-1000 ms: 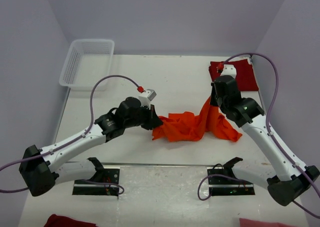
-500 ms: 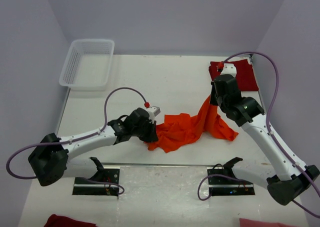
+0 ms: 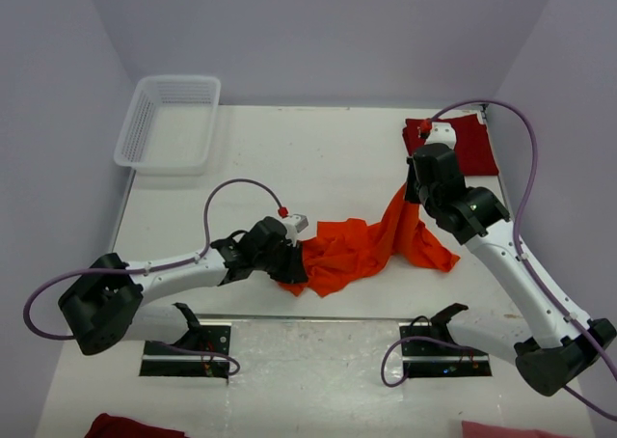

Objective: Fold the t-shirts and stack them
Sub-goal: Flatten out the tshirt

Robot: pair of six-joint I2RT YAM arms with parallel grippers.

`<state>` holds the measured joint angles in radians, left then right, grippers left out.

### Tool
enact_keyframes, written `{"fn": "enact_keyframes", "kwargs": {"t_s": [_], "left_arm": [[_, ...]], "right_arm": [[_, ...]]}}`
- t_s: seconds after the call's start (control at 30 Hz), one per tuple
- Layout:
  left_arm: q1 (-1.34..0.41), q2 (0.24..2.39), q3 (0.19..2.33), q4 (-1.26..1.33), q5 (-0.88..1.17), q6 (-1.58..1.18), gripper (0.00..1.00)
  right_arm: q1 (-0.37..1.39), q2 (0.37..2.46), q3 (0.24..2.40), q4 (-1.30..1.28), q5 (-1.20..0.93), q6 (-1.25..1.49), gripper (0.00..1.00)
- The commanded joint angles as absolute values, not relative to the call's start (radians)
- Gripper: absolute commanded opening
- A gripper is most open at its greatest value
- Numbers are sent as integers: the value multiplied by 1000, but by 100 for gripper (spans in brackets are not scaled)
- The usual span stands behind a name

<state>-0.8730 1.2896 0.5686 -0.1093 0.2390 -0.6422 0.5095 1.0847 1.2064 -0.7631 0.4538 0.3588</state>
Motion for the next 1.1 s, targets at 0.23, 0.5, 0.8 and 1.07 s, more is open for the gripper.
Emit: {"fn": "enact_keyframes", "kwargs": {"t_s": [0.23,0.5,0.8,1.07], "left_arm": [[-880,1256,577,-51,262,-661,0],[-890,1175,623,-118,250,-663,6],[-891,1170,629,-127,275,-669,15],[-902,1126,632,-133,233,-667,0]], "right_arm": [[512,1089,1201,-732,469,360,0],[511,1104,1203,-726,465,359,0],[512,1092,1207,-732,468,354,0],[512,1077,1201,-733,469,357,0]]}}
